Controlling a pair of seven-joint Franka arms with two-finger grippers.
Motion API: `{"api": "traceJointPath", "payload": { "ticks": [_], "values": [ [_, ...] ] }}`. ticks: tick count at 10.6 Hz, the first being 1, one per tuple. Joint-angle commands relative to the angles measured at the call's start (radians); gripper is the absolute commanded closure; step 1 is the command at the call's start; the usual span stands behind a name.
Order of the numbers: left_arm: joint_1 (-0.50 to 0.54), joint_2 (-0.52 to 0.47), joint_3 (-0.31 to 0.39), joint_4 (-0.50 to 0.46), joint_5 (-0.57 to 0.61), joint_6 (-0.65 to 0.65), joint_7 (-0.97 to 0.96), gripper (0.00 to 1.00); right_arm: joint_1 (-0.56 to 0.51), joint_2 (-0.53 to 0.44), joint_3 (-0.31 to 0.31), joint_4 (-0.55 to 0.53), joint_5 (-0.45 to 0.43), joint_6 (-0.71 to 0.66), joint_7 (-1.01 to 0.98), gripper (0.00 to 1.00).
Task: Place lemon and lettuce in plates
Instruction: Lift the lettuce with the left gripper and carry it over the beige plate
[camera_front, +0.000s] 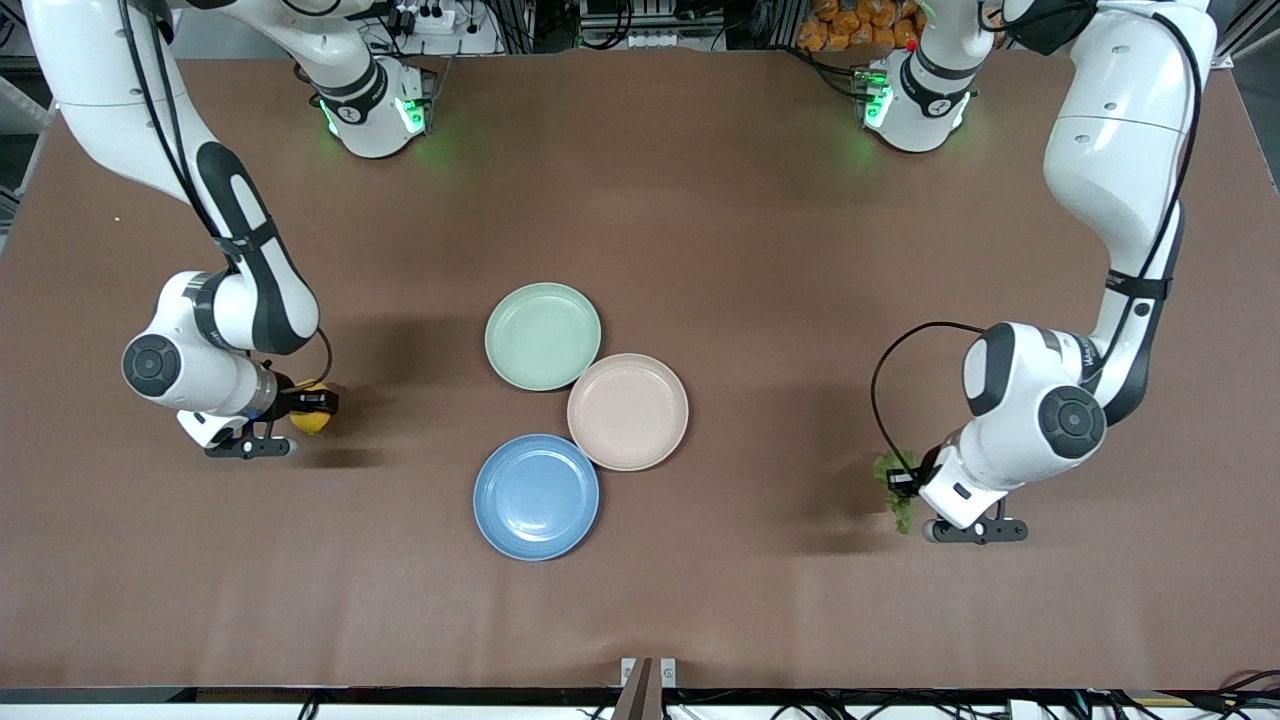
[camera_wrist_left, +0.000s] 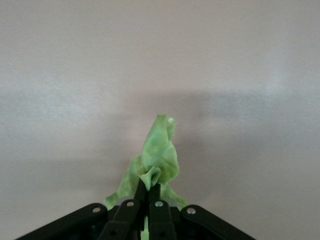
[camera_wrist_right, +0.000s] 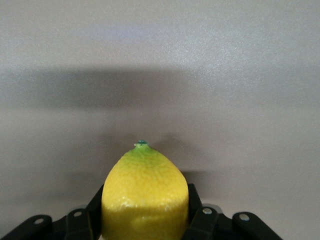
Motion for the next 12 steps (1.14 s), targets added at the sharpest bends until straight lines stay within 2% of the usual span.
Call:
{"api": "traceJointPath", "payload": {
  "ticks": [1,12],
  "values": [
    [-0.019,-0.029,0.000,-0.018,0.021,-0.007,-0.058,1.00,-0.004,-0.005,0.004,0.014,0.017,-0.024,-0.010,0.67],
    [-0.120,-0.047,0.000,-0.017,0.023,-0.010,-0.248,1.00,0.016,-0.012,0.005,0.085,0.026,-0.119,-0.003,0.67]
  ]
}}
